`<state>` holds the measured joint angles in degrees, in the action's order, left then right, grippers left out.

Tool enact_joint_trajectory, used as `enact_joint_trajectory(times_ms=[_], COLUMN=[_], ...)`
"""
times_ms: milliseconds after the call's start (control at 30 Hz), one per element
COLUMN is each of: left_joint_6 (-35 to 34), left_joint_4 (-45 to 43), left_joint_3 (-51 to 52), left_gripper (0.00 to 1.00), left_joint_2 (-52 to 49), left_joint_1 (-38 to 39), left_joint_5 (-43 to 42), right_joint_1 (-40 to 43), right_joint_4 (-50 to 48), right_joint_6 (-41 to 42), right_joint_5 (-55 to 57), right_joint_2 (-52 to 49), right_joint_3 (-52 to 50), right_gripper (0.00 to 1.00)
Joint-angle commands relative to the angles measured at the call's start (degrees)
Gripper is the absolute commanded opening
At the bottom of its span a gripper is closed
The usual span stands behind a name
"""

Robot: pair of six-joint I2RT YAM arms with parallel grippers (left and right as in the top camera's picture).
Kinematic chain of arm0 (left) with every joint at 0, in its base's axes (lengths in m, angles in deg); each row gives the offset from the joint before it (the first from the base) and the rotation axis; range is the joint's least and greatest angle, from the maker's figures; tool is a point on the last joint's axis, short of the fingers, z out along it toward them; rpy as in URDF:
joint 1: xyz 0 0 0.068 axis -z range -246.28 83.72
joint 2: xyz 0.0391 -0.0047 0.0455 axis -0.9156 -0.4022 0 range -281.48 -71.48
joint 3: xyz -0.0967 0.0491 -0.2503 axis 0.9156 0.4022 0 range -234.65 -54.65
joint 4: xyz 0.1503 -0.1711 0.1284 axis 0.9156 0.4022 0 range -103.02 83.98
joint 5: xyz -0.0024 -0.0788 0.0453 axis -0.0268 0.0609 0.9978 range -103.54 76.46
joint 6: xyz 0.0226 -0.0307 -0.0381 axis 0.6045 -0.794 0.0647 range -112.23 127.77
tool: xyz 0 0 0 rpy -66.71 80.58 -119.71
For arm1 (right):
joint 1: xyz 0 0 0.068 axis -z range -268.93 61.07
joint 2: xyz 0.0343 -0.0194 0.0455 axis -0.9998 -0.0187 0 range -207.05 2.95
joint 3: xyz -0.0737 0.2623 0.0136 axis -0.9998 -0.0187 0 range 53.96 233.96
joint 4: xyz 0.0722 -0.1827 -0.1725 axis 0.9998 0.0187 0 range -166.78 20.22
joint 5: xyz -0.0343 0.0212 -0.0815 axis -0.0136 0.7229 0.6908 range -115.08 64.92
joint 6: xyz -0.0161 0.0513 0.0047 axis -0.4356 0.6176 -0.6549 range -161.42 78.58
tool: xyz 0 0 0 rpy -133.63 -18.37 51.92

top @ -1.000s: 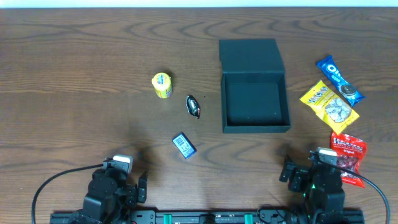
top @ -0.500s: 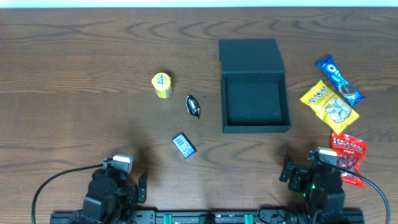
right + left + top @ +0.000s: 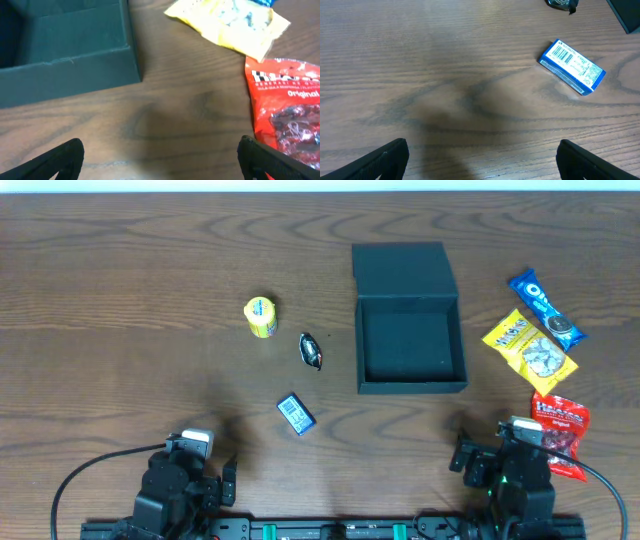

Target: Pack container

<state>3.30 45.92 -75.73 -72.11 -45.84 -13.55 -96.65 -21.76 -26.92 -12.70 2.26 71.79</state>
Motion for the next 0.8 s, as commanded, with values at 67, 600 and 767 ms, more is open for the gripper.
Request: enact_joint_trajectory(times_ms=[67, 600, 767], left_joint_6=[-0.3, -7.8, -8.5], left_joint_4=[-2.1, -9.8, -12.0], left_joint_3=[1.5, 1.4, 1.3], left_gripper=[0.95, 0.95, 0.95], left_joint_2=[0.4, 0.4, 0.4], left_joint_1=[-0.3, -0.3, -0.3], left_joint_5=[-0.2, -9.7, -10.2], right_joint_1=[-0.2, -0.2, -0.2], right_joint_4=[-1.7, -7.5, -0.1], right_joint_6=[5.0, 6.5, 10.3], right_joint_5=[-7.1, -12.0, -7.8], right_joint_2=[0.3, -1.6, -12.8], right_joint_3=[0.0, 6.1, 22.8], right_gripper=[0.99, 0.99, 0.99])
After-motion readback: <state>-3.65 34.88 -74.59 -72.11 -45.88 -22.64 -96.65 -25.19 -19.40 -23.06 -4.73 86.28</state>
